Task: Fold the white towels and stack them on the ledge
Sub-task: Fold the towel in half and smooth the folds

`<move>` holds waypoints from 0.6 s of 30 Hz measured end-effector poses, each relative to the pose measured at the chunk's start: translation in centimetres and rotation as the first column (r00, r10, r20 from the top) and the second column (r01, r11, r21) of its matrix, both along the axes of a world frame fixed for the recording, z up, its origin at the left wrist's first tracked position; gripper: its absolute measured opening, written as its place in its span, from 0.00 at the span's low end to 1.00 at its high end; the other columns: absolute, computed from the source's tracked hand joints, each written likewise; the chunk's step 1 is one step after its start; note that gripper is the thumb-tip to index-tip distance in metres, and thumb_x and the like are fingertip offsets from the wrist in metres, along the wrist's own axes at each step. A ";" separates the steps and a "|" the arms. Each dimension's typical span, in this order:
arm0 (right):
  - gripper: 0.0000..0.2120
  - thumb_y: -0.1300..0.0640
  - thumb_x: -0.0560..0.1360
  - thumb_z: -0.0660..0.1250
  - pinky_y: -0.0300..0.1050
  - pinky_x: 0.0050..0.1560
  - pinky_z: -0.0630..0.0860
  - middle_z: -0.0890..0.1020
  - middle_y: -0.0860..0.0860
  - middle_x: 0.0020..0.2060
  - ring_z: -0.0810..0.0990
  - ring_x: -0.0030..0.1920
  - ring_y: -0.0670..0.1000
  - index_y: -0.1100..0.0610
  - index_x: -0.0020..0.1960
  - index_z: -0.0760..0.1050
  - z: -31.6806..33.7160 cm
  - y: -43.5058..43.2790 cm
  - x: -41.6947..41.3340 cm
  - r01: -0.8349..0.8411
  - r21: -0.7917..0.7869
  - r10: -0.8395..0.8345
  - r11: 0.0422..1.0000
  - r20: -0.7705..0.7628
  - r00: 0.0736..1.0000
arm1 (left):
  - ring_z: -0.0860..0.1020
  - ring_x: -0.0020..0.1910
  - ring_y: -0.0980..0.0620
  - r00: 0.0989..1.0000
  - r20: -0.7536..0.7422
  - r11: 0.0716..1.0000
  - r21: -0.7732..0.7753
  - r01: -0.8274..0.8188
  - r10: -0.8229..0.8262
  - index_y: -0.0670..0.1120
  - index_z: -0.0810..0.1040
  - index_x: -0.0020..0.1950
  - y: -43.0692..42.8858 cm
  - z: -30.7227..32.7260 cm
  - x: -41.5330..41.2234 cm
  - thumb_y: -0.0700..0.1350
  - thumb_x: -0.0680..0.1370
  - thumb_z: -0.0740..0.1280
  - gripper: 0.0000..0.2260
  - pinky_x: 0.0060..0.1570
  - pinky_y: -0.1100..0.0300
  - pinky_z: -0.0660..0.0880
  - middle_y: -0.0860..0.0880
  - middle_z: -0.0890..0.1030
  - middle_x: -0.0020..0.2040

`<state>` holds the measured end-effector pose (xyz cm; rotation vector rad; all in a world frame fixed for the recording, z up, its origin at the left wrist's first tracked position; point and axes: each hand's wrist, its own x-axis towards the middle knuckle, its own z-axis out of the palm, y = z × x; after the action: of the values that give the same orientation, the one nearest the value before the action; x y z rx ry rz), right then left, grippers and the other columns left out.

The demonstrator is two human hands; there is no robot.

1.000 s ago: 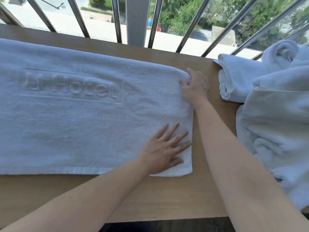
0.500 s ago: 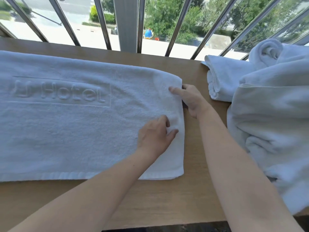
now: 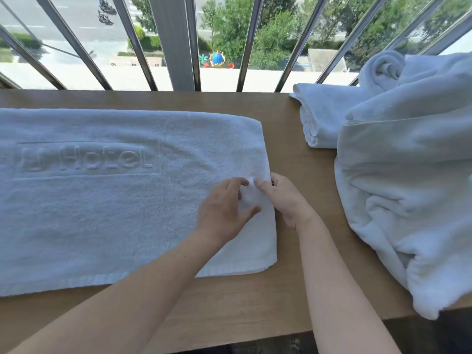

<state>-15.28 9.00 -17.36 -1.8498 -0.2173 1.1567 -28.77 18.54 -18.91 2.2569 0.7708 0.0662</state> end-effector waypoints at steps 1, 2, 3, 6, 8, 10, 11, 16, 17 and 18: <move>0.13 0.50 0.81 0.65 0.52 0.48 0.82 0.86 0.55 0.50 0.85 0.51 0.53 0.59 0.56 0.80 -0.1 -0.5 -0.4 0.018 0.006 -0.018 1.000 -0.034 0.999 | 0.71 0.46 0.60 1.000 0.025 1.000 0.003 0.006 -0.006 0.56 0.70 0.64 0.0 0.0 -0.2 0.60 0.74 0.70 0.22 0.40 0.62 0.69 0.61 0.70 0.46; 0.12 0.50 0.81 0.65 0.48 0.44 0.81 0.87 0.53 0.48 0.86 0.50 0.52 0.58 0.55 0.80 -0.1 -1.0 -0.8 0.033 0.015 -0.032 0.999 -0.068 0.997 | 0.71 0.46 0.60 0.999 0.049 1.000 -0.009 0.004 -0.003 0.55 0.71 0.64 0.0 0.0 -0.5 0.58 0.76 0.70 0.20 0.42 0.61 0.72 0.60 0.72 0.47; 0.11 0.51 0.81 0.65 0.44 0.43 0.80 0.87 0.52 0.48 0.86 0.49 0.52 0.57 0.55 0.81 -0.1 -1.6 -1.1 0.041 0.025 -0.039 0.999 -0.091 0.995 | 0.72 0.45 0.59 0.997 0.071 0.999 -0.034 -0.003 0.005 0.54 0.73 0.64 0.1 0.1 -0.6 0.55 0.77 0.70 0.17 0.44 0.60 0.74 0.60 0.73 0.47; 0.10 0.51 0.80 0.67 0.45 0.48 0.80 0.87 0.50 0.50 0.85 0.51 0.50 0.55 0.56 0.81 0.4 -2.9 -2.4 0.015 0.066 -0.009 0.998 -0.091 0.996 | 0.76 0.43 0.60 0.994 0.098 0.990 -0.134 -0.044 0.057 0.53 0.76 0.61 0.2 0.6 -0.7 0.52 0.78 0.69 0.12 0.47 0.61 0.76 0.59 0.77 0.45; 0.09 0.51 0.80 0.68 0.47 0.53 0.81 0.86 0.50 0.52 0.85 0.54 0.50 0.52 0.57 0.81 0.9 -3.5 -3.4 0.011 0.118 -0.002 0.993 -0.076 0.997 | 0.77 0.42 0.61 0.990 0.089 0.974 -0.209 -0.087 0.108 0.53 0.78 0.58 0.4 1.0 -0.4 0.55 0.77 0.70 0.12 0.45 0.66 0.75 0.57 0.79 0.43; 0.10 0.51 0.80 0.68 0.54 0.59 0.79 0.85 0.54 0.53 0.83 0.57 0.55 0.54 0.57 0.82 1.5 -4.1 -4.3 0.045 0.170 -0.030 0.984 -0.088 0.996 | 0.78 0.41 0.63 0.987 0.052 0.951 -0.281 -0.131 0.151 0.54 0.79 0.55 0.8 1.7 0.1 0.63 0.73 0.71 0.17 0.42 0.70 0.74 0.57 0.80 0.42; 0.12 0.50 0.80 0.67 0.58 0.62 0.77 0.84 0.58 0.54 0.82 0.58 0.58 0.56 0.56 0.82 1.7 -4.3 -4.7 0.060 0.188 -0.043 0.980 -0.091 0.995 | 0.78 0.42 0.64 0.986 0.026 0.940 -0.307 -0.149 0.165 0.55 0.79 0.54 0.9 2.0 0.3 0.67 0.71 0.71 0.20 0.41 0.71 0.73 0.57 0.80 0.42; 0.15 0.50 0.78 0.66 0.64 0.68 0.69 0.79 0.61 0.61 0.76 0.65 0.59 0.56 0.60 0.80 2.0 -3.3 -7.3 0.072 0.254 -0.049 0.965 -0.095 0.994 | 0.78 0.43 0.62 0.982 -0.096 0.917 -0.353 -0.185 0.161 0.54 0.76 0.50 1.4 3.3 1.0 0.71 0.64 0.74 0.25 0.39 0.69 0.73 0.58 0.80 0.43; 0.15 0.51 0.78 0.65 0.59 0.70 0.69 0.78 0.57 0.63 0.75 0.67 0.54 0.51 0.62 0.80 2.1 -2.9 -7.8 0.059 0.278 -0.027 0.959 -0.118 0.993 | 0.79 0.42 0.60 0.980 -0.108 0.915 -0.355 -0.194 0.166 0.52 0.76 0.49 1.8 3.3 1.0 0.67 0.66 0.75 0.23 0.36 0.70 0.72 0.57 0.80 0.42; 0.17 0.52 0.78 0.63 0.56 0.72 0.68 0.77 0.54 0.65 0.74 0.68 0.50 0.48 0.64 0.80 2.1 -2.6 -8.1 0.045 0.302 0.003 0.952 -0.157 0.988 | 0.79 0.40 0.58 0.975 -0.117 0.907 -0.360 -0.219 0.189 0.50 0.77 0.47 2.3 3.3 0.8 0.63 0.69 0.75 0.20 0.33 0.70 0.72 0.55 0.80 0.40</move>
<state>-23.34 6.36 -15.22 -1.4806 -0.2703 1.1752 -27.95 20.81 -15.59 1.8239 0.9732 -0.0666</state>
